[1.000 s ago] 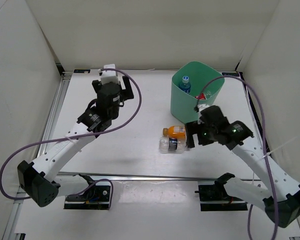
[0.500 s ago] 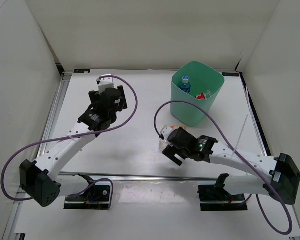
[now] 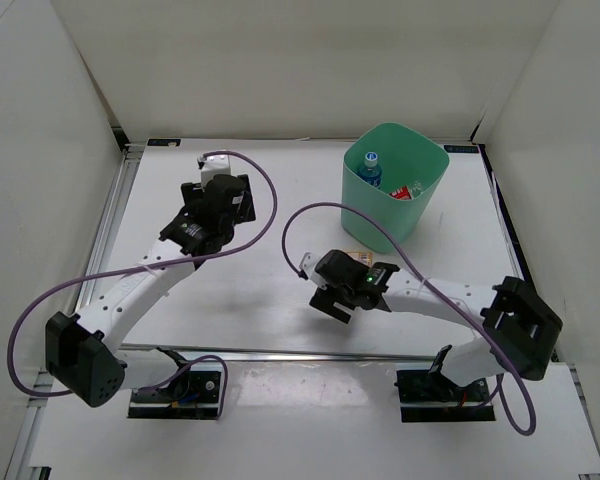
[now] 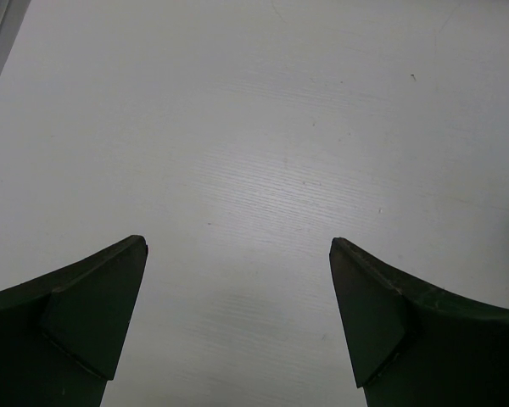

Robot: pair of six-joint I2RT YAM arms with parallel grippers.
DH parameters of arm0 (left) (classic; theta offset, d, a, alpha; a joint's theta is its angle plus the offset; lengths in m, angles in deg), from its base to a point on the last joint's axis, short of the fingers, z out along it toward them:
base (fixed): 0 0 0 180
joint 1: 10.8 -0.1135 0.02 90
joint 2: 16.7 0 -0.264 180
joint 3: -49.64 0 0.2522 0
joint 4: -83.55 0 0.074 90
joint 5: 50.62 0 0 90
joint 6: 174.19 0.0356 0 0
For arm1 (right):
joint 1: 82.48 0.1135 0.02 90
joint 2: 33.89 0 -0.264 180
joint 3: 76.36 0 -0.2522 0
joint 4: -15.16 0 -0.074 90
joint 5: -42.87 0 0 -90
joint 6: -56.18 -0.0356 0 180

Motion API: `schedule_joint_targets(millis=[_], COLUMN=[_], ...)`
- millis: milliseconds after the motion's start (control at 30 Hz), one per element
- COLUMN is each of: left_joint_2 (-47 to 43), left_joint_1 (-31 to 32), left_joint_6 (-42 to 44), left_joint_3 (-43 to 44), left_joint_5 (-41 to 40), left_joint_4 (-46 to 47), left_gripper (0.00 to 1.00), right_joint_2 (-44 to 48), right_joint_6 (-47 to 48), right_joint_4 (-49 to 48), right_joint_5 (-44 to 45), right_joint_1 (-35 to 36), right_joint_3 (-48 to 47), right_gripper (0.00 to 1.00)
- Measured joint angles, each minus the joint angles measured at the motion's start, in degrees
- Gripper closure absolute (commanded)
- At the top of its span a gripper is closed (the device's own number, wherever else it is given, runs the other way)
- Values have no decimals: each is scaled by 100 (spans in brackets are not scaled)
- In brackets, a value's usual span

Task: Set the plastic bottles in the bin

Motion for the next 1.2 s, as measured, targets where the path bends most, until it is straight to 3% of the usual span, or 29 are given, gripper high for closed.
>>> schedule_joint_targets(millis=[300,567,733,1200], left_joint_2=[-13,2,42,79], left_joint_1=[-219,-389,-422,-422], left_joint_6=[46,90,107,151], left_joint_3=[4,83,247,269], left_joint_5=[24,85,109,133], left_joint_4=[-140,-219,-229,-310], left_gripper=[0,0,0,0], right_joint_2=[-348,-476,-492,-686], right_joint_6=[17,-118,-238,-525], right_joint_4=[-216,-203,-129,31], right_joint_5=[-66,-278,-461,-1360], right_joint_1=[-122,-286,-326,-525], right_joint_3=[-201,-205,-238,-380], right_gripper=[0,16,33,28])
